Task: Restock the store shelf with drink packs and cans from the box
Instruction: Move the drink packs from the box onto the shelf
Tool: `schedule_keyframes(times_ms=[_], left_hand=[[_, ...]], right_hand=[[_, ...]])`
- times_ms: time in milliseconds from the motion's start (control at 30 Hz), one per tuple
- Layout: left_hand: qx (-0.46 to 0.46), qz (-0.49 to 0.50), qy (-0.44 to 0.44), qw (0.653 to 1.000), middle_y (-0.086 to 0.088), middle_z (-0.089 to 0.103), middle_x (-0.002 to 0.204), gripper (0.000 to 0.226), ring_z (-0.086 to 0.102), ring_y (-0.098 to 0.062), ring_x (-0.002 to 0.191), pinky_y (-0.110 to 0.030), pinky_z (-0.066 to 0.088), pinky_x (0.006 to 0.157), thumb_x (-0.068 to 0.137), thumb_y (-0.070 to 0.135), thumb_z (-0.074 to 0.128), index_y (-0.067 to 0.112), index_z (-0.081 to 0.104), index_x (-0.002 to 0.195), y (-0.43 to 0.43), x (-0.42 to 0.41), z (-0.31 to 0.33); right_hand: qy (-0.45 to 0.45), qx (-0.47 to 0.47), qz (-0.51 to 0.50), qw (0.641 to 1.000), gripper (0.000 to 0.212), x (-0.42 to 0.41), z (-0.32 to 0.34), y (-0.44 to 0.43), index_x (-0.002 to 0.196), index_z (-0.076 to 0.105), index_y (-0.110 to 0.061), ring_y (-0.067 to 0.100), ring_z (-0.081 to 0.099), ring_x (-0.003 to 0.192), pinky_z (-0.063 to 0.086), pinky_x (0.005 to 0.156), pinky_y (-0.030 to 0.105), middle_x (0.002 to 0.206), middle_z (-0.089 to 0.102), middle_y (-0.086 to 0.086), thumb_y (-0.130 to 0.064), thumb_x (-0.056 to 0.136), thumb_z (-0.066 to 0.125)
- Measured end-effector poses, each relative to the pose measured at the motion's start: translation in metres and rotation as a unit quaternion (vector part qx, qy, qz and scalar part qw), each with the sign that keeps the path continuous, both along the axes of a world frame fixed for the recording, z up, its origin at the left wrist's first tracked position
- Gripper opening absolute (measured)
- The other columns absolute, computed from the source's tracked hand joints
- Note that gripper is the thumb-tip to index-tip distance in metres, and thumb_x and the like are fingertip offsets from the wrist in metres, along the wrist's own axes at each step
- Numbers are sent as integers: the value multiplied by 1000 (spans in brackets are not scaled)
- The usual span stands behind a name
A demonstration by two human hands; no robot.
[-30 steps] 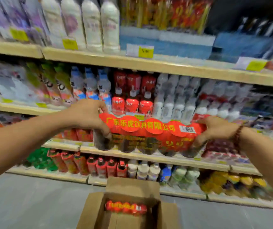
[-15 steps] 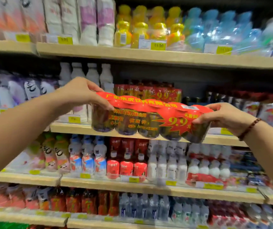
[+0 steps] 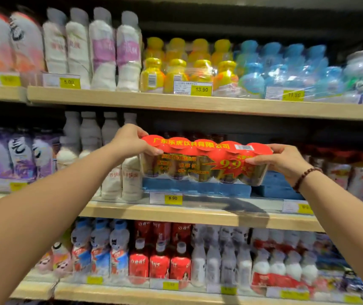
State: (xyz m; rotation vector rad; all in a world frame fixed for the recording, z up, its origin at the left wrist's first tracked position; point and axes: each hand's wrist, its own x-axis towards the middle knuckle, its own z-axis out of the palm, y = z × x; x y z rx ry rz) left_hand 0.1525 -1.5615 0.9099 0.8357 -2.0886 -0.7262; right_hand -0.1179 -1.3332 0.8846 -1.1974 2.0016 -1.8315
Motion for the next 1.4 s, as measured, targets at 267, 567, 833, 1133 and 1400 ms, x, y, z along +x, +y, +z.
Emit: schedule_keyframes(times_ms=[267,567,833,1133,1400], left_hand=[[-88,24,-105,990,-8,64,103,61,61,-26,97,-32,45,80,64,36,85,4,64,110,-19,-24,-31],[-178,77,-244,950,-3,58,94,52,57,-30,103,-38,37,88,71,53,74,12,61,99,-30,-31,-45],[-163,62,-315,933,3,44,67,41,46,-21,74,-34,34,72,83,45,66,18,41,67,-35,-49,-60],[-274,109,-349,890,-5,58,99,38,53,-26,100,-42,30,92,96,49,38,15,56,99,-33,-48,-86],[-118,66,-125,983,-19,53,125,46,51,-32,115,-41,42,99,90,31,59,0,55,123,-30,-48,-106]], right_hand=[[-19,10,1,1000,100,-16,-36,-23,108,66,-9,16,64,96,51,67,26,101,70,3,-43,17,91],[-52,55,3,997,77,-23,-55,-40,103,63,-8,21,62,99,53,81,37,99,67,4,-28,33,88],[-83,80,-33,993,110,-29,-67,-48,127,51,2,27,57,115,47,100,48,125,60,11,-33,32,94],[-65,98,-46,992,69,-29,-70,-52,95,62,-11,23,62,102,52,87,37,108,68,8,-37,36,87],[65,146,-129,979,64,-15,-77,-51,120,54,-8,21,59,103,50,92,36,123,62,9,-37,70,80]])
